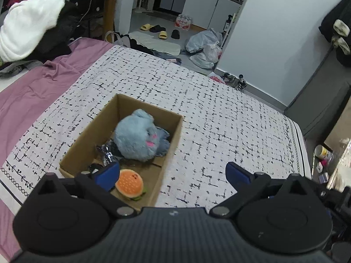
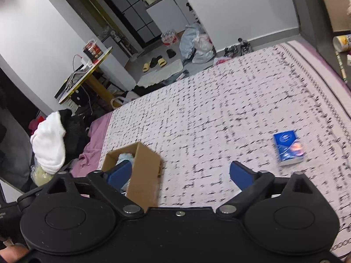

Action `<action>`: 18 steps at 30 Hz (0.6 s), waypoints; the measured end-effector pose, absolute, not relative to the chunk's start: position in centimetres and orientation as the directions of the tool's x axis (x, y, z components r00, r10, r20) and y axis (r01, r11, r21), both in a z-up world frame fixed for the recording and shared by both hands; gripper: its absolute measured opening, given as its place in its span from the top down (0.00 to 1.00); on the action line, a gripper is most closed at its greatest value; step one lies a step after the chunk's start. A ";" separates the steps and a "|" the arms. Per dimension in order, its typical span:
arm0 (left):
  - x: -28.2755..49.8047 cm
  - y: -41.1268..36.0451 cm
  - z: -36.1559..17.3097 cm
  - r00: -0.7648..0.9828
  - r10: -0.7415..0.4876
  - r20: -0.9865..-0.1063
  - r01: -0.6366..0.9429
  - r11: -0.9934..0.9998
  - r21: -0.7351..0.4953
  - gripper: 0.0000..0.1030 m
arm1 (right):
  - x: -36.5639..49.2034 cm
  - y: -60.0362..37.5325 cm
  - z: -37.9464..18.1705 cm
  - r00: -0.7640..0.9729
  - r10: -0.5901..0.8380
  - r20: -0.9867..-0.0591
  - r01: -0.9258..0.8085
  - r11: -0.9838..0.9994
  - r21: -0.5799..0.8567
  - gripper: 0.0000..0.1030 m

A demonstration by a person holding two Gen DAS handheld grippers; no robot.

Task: Organize soft objects
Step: 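Move both grippers to the white tissue and blue tissue pack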

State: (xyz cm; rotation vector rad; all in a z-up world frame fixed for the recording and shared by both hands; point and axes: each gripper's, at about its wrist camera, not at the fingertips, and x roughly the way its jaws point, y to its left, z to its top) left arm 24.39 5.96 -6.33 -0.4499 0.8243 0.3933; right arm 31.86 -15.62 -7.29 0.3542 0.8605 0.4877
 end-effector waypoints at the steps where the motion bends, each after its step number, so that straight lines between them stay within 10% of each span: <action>1: 24.4 5.6 -6.3 0.620 0.156 -0.769 -0.495 0.838 -0.230 0.00 | 31.9 -16.1 -7.3 0.559 0.540 -0.629 -0.264 0.835 0.483 0.04; 18: 25.4 -1.8 -8.3 0.639 0.053 -0.767 -0.438 0.845 -0.307 0.00 | 34.7 -22.5 -9.1 0.536 0.527 -0.660 -0.232 0.843 0.485 0.00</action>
